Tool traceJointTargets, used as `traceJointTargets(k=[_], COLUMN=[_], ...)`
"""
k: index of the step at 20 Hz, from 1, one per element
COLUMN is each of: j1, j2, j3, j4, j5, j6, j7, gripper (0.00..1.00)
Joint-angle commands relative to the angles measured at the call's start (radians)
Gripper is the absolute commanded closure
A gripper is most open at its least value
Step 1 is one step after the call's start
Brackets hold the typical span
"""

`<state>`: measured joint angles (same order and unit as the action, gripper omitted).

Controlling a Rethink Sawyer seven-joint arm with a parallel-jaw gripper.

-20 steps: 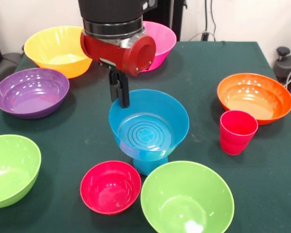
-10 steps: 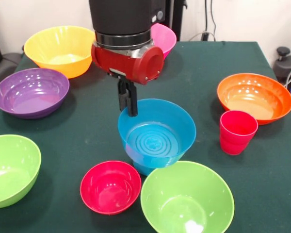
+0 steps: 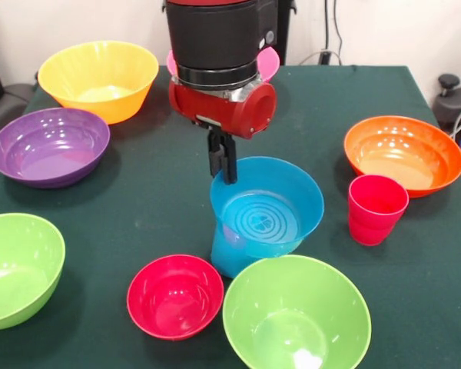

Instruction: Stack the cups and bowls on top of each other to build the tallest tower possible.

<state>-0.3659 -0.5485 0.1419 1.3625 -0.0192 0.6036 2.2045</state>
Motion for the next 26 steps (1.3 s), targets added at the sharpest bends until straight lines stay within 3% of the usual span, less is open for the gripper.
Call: traceJointTargets(k=[1, 7, 26], j1=[0.018, 0.002, -0.102], j2=[0.003, 0.010, -0.004], j3=[0.079, 0.088, 0.162], j4=[0.088, 0.077, 0.171], j5=[-0.001, 0.003, -0.047], j6=[-0.032, -0.022, -0.091], j7=[0.026, 0.009, -0.068], gripper=[1.00, 1.00, 1.00])
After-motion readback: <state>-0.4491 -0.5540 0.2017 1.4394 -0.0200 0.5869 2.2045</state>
